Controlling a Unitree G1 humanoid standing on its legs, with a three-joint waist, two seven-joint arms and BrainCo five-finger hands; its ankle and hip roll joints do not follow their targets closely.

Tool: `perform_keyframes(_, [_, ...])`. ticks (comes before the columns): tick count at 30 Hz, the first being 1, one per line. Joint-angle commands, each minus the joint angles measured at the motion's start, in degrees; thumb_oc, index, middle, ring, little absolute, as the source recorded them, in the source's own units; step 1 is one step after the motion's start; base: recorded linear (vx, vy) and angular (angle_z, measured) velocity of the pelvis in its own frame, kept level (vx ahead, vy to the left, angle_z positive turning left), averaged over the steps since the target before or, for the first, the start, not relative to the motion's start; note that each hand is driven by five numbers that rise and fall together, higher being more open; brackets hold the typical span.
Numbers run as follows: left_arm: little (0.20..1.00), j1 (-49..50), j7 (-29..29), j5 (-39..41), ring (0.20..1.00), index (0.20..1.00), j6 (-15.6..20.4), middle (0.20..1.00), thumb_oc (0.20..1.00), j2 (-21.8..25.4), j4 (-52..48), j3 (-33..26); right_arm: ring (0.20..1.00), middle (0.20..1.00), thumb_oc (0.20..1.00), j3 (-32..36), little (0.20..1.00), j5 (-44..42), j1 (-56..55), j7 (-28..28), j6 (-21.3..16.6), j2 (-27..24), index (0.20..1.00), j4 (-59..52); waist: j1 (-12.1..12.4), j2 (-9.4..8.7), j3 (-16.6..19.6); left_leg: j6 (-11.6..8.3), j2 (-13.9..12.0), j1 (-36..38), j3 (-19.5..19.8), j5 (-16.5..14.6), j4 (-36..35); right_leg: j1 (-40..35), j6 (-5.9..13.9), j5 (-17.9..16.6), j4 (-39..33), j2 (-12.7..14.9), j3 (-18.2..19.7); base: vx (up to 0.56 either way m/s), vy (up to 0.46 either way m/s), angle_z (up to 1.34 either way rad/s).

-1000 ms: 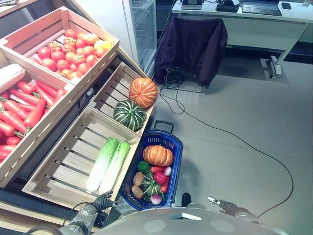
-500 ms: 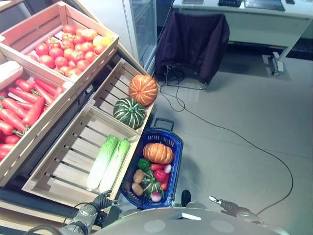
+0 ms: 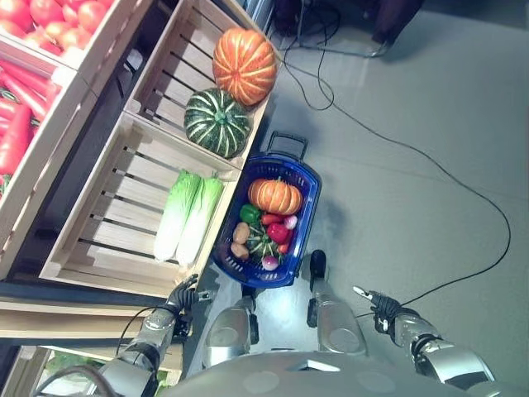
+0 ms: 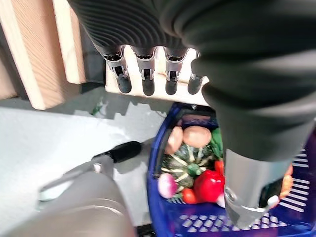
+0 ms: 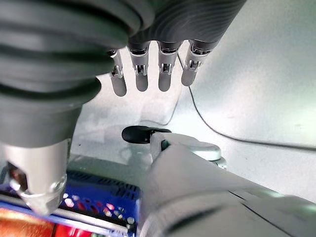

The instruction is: Pick up fruits and vegetables into the basket

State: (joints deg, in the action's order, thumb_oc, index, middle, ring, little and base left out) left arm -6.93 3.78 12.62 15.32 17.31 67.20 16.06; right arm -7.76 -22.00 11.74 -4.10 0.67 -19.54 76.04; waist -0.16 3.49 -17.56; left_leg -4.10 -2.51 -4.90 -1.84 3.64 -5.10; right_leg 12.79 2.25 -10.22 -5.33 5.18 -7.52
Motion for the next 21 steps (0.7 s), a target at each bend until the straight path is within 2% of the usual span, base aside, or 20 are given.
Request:
perform_keyframes(1, [1.0,-4.2,-1.3,3.8,1.0,1.0,3.3,1.0,1.0,0.8,-0.9,1.3,1.0,1.0,1.0,-2.5,1.0,-3.3,2.0,0.5,-0.9,-0.9,1.0,-0.7,0.0,-1.46,-2.6,1.46,2.4,-6.4,2.6,-0.3,0.1,-2.4,3.75,5.9,0.3,0.0,1.2,-0.11,0.015,0.08])
perform_keyframes(9, [1.0,-13.0,-7.5,12.2,1.0,1.0,8.6,1.0,1.0,6.7,-11.1,0.8,1.0,1.0,1.0,-3.8,1.0,-7.4,5.9,1.3,-1.2,-3.4,1.0,-2.3,0.3,-0.66,-9.0,1.67,3.3,-10.0,3.2,0.7,1.2,2.5,2.69,7.0,5.2,-0.2,1.9,-0.1,0.012,0.01])
perform_keyframes(12, [1.0,-16.2,-10.9,12.4,1.0,1.0,8.6,1.0,1.0,8.8,-13.9,0.4,1.0,1.0,1.0,-4.0,1.0,-7.9,7.1,1.6,-1.9,-3.9,1.0,-2.0,0.1,-0.64,-10.5,1.64,3.4,-12.1,2.9,0.5,3.3,4.3,2.62,6.9,6.4,-0.2,2.1,-0.1,-0.006,-0.01])
perform_keyframes(15, [1.0,-19.5,-16.9,10.8,1.0,1.0,9.2,1.0,1.0,11.6,-15.4,-0.6,1.0,1.0,1.0,-4.4,1.0,-8.0,8.6,1.4,-1.7,-4.7,1.0,-2.4,0.1,-0.91,-11.7,1.76,3.2,-13.9,2.7,1.0,3.7,6.4,2.57,6.8,7.7,-0.5,2.4,-0.09,-0.005,0.0])
perform_keyframes(19, [1.0,-25.8,-26.3,5.6,1.0,1.0,7.4,1.0,1.0,15.1,-14.5,-2.8,1.0,1.0,1.0,-5.3,1.0,-9.1,10.2,1.6,-1.2,-5.2,1.0,-3.0,-0.5,-2.0,-12.2,1.65,3.4,-18.3,2.3,0.5,8.1,10.7,2.01,7.5,11.4,-1.0,2.9,-0.06,-0.021,-0.01])
perform_keyframes(21, [1.0,-27.5,-28.7,4.0,1.0,1.0,6.6,1.0,1.0,15.9,-14.0,-3.3,1.0,1.0,1.0,-5.5,1.0,-9.2,10.4,1.5,-1.2,-5.2,1.0,-3.1,-0.8,-2.32,-12.2,1.6,3.5,-19.9,2.3,0.1,10.0,12.1,1.82,7.8,12.7,-1.0,3.0,-0.03,-0.02,0.05])
